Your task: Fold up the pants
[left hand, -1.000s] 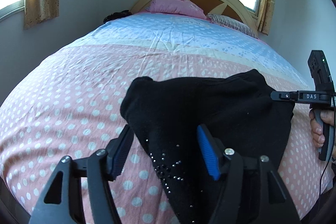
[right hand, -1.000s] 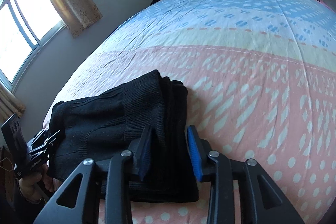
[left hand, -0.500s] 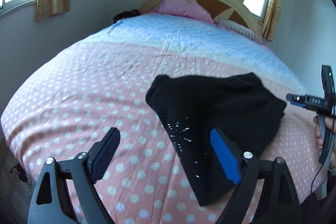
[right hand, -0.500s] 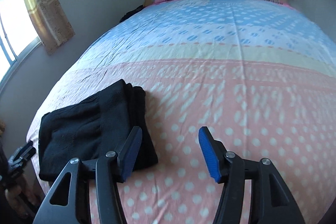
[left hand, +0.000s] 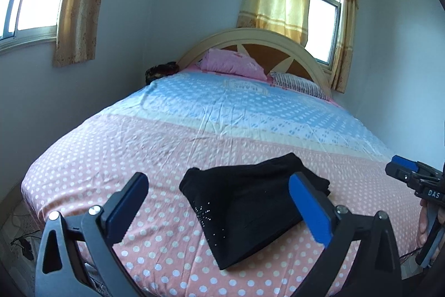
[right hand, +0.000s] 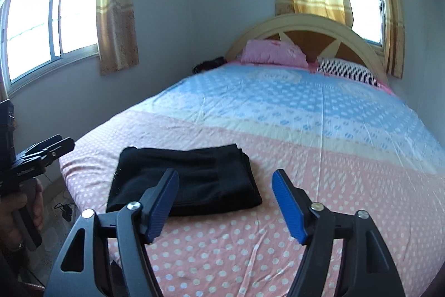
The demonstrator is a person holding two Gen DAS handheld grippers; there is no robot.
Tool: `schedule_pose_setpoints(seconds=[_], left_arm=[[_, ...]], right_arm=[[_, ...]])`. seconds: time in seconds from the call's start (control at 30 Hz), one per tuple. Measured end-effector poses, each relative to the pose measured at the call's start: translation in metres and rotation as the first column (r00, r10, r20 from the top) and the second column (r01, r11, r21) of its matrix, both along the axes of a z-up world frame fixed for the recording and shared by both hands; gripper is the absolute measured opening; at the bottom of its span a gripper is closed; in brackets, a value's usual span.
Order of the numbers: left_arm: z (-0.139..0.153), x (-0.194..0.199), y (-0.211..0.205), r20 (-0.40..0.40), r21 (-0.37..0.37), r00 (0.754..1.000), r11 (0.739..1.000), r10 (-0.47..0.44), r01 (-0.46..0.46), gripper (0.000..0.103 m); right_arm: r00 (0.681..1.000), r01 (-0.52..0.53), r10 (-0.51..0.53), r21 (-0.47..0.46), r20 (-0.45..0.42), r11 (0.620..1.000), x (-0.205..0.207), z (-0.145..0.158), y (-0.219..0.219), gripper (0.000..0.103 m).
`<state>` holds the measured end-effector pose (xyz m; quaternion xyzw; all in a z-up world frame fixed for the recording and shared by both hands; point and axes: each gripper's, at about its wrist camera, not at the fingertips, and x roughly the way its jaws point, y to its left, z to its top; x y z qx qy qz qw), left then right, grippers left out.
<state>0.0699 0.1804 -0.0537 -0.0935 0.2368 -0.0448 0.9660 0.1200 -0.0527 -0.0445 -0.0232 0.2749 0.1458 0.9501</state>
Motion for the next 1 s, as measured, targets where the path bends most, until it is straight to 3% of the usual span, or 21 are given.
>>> schedule_pose_setpoints(seconds=[0.27,1.0], left_arm=[[0.009,-0.004,-0.004,0.028,0.005,1.0,1.0,0.004,-0.004,0.103],[0.005,-0.005,-0.013,0.014,0.036,1.0,0.999,-0.003,0.003,0.103]], right_arm=[[1.0,-0.014,0.014,0.008,0.017,1.0,-0.015,0.008,0.004,0.073],[1.0,0.002,-0.003,0.037,0.024,0.999,-0.022,0.006,-0.004,0.073]])
